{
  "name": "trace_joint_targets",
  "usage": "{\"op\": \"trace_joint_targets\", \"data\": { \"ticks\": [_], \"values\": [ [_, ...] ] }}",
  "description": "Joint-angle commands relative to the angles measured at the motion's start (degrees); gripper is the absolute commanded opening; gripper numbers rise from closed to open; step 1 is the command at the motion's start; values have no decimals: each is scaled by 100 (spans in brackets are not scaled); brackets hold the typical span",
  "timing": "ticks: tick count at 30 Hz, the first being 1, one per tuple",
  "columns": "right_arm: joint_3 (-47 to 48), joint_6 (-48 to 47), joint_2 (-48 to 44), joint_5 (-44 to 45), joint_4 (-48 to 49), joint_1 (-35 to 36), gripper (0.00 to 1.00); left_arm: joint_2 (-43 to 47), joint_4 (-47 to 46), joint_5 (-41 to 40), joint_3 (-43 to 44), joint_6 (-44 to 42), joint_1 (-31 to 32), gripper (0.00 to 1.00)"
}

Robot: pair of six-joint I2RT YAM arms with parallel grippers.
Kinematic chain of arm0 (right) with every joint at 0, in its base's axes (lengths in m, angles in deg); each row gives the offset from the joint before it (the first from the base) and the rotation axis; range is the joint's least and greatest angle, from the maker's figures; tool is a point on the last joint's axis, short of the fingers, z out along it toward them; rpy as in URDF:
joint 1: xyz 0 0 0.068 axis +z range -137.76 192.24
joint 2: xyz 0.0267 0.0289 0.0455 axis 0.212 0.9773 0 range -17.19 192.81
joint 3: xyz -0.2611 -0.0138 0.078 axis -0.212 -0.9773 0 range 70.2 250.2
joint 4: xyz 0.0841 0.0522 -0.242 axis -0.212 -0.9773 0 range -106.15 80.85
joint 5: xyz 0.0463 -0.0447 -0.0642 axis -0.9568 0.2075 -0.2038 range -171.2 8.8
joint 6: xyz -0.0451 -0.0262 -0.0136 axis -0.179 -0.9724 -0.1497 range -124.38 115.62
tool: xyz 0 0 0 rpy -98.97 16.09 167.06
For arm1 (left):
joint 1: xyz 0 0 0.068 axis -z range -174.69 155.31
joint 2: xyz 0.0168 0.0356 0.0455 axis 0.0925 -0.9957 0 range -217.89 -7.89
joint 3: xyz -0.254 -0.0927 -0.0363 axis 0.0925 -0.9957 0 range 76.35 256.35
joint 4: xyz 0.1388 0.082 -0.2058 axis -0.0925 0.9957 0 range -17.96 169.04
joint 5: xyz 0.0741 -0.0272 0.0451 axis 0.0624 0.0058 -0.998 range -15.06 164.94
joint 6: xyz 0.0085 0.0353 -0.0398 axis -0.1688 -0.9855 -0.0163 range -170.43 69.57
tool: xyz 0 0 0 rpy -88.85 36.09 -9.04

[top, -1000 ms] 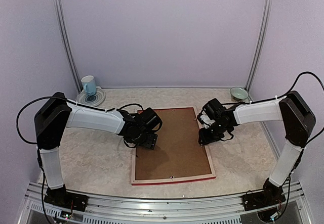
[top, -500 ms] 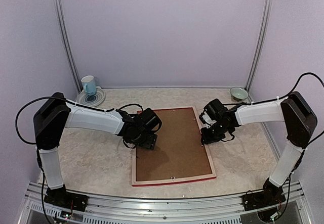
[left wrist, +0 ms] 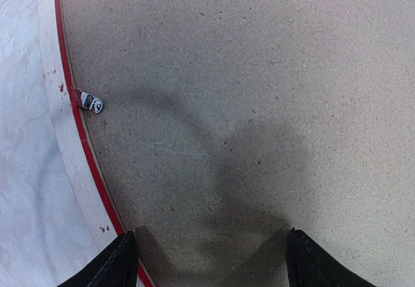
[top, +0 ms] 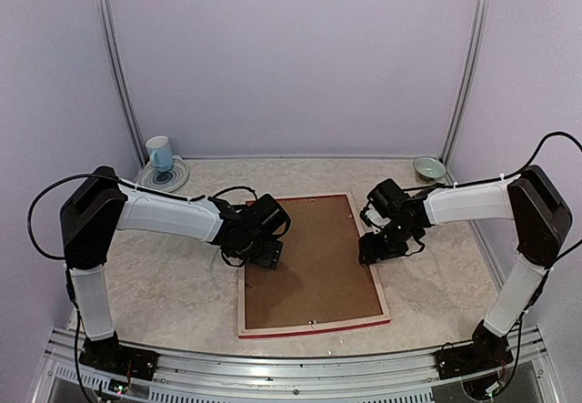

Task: Put the photo into the frame
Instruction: Press the fastener onto the backboard.

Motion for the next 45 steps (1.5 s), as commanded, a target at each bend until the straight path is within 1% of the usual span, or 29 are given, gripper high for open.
{"op": "trace_joint_targets", "data": {
  "ticks": [1,6,7,12,16,18,22,25,28,30,36,37,38,39,40,41,43,45],
  "values": [
    [114,89,-162,-115,-145,47,60,140,127,-107,-166,53,-24,78],
    [-15,110,14,-108,-40,48,54,143,105,-108,-192,47,-24,78],
    [-36,121,34,-116,-26,47,50,142,103,-108,-192,52,-24,78],
    [-94,149,24,-93,-26,46,41,127,108,-108,-201,35,-33,78],
    [-123,153,-4,-91,-77,44,37,95,110,-104,-177,19,-42,78],
    [-121,141,4,-98,-75,48,33,88,97,-93,-168,17,-51,78],
    [-94,135,22,-88,-99,47,31,72,96,-88,-157,4,-59,78],
    [-63,226,23,-38,-122,48,26,63,110,-83,-157,6,-72,78],
    [-46,360,51,-116,-106,48,24,65,109,-83,-156,54,-75,78],
    [-61,476,53,-95,-118,48,20,75,92,-69,-165,103,-53,78],
    [-39,695,-46,-48,-155,48,19,83,15,-47,-187,153,-24,78],
    [-4,718,-74,-18,-161,46,21,81,9,-51,-184,143,-27,78],
    [50,716,-86,25,-188,48,26,81,8,-66,-179,133,-24,78],
    [125,709,-108,71,-224,47,34,87,8,-98,-170,121,-25,78],
    [197,689,-135,88,-254,48,41,102,8,-132,-166,123,-34,78],
    [297,663,-161,98,-261,48,45,147,16,-193,-154,112,-42,78],
    [495,574,-194,116,-314,48,52,242,27,-282,-125,101,-71,79],
    [702,477,-197,119,-376,48,57,381,28,-354,-85,69,-106,81]
  ]
}}
